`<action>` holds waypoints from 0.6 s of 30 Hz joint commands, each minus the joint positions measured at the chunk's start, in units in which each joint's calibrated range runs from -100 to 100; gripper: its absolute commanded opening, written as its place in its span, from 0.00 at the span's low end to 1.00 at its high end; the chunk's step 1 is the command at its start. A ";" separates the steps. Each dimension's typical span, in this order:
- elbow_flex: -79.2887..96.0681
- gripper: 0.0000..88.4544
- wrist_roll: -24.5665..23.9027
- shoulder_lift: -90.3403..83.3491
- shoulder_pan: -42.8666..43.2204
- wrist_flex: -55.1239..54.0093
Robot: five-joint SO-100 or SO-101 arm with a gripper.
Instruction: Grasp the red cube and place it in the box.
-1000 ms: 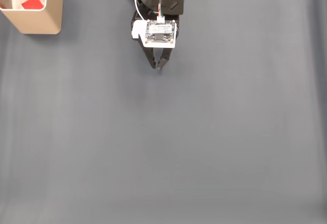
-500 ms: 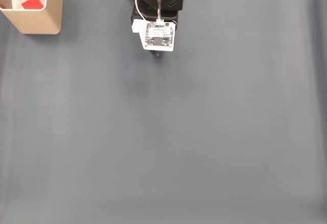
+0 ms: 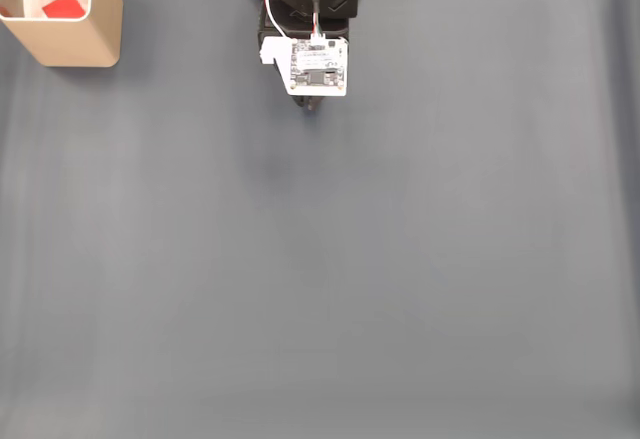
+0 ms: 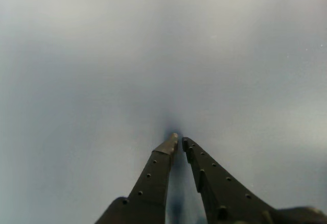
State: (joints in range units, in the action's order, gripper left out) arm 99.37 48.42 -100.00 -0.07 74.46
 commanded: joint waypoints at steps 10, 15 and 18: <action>0.45 0.00 0.93 0.09 0.78 1.36; 0.45 0.00 0.93 0.09 0.78 1.36; 0.45 0.00 0.88 0.09 0.78 1.44</action>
State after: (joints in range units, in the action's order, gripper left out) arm 99.37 49.11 -100.00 0.30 74.78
